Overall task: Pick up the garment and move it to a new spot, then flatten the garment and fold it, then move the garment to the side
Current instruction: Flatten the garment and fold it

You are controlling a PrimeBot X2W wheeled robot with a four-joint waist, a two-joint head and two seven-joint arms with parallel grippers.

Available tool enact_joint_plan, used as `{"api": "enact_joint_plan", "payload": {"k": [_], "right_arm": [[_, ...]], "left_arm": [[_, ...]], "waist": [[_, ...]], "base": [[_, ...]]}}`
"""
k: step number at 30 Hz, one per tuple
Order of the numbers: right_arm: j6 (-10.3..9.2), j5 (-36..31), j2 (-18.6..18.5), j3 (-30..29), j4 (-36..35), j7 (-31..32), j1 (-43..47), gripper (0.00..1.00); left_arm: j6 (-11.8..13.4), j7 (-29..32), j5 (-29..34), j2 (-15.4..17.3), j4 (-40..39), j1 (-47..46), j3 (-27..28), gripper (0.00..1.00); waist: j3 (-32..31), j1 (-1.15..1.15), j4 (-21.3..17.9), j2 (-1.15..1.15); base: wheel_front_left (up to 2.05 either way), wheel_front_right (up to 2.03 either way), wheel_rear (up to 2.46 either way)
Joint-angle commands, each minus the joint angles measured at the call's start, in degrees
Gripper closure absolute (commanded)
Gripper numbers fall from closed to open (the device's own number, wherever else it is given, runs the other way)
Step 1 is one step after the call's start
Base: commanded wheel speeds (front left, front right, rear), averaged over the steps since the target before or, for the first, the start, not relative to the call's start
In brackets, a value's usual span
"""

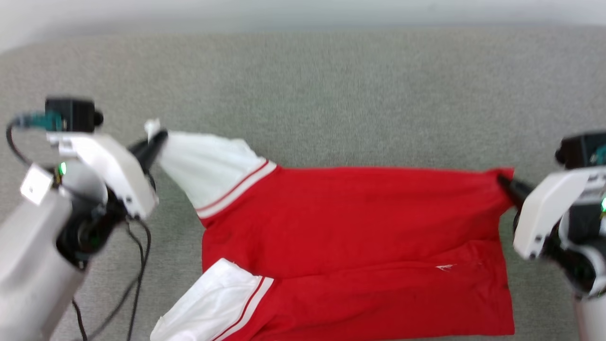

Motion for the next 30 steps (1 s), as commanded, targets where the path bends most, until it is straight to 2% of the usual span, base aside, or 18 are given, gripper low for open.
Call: {"api": "enact_joint_plan", "payload": {"k": [1,14,18,20,21,22,23,30], "right_arm": [[-0.05,0.5,1.1,-0.7,-0.8,-0.3,2.9,1.00],[-0.05,1.4,6.3,-4.7,-1.7,-4.1,17.9,1.00],[-0.05,1.0,7.3,-5.7,-1.3,-6.2,20.7,1.00],[-0.05,0.9,7.9,-5.8,-0.5,-7.3,22.0,0.53],[-0.05,0.8,8.0,-5.9,-0.4,-8.2,22.2,0.00],[-0.05,0.9,8.3,-6.0,-0.3,-9.2,22.4,0.00],[-0.05,0.4,8.4,-6.0,-0.3,-10.4,22.8,0.00],[-0.05,0.3,10.2,-7.4,-2.2,-19.1,24.5,0.00]], "left_arm": [[1.2,-1.2,-0.7,0.8,-1.5,3.6,0.5,1.00],[8.8,-7.9,-6.9,2.5,-11.4,27.2,1.6,1.00],[9.7,-9.0,-8.8,1.7,-12.3,31.9,1.5,1.00],[10.0,-9.6,-8.8,1.2,-12.2,33.1,1.2,1.00],[9.9,-9.7,-9.1,0.6,-12.1,33.4,1.0,0.96],[9.9,-9.8,-8.8,0.3,-11.9,33.6,0.7,0.56],[9.8,-10.2,-8.5,-0.1,-11.9,33.5,0.6,0.00],[12.4,-16.0,-3.6,-1.9,-11.9,31.4,0.7,0.00]], "waist": [[-2.8,0.00,0.2,0.00],[-7.6,0.00,0.5,0.00],[-7.7,0.00,0.5,0.00],[-7.6,0.00,0.4,0.00],[-7.7,0.00,0.5,0.00],[-7.7,0.00,0.6,0.00],[-7.8,0.00,0.8,0.00],[-9.3,0.00,1.2,0.00]], "base": [[0.00,0.00,0.00],[0.00,0.00,0.00],[0.00,0.00,0.00],[0.00,0.00,0.00],[0.00,0.00,0.00],[0.00,0.00,0.00],[0.00,0.00,0.00],[0.00,0.00,0.00]]}}
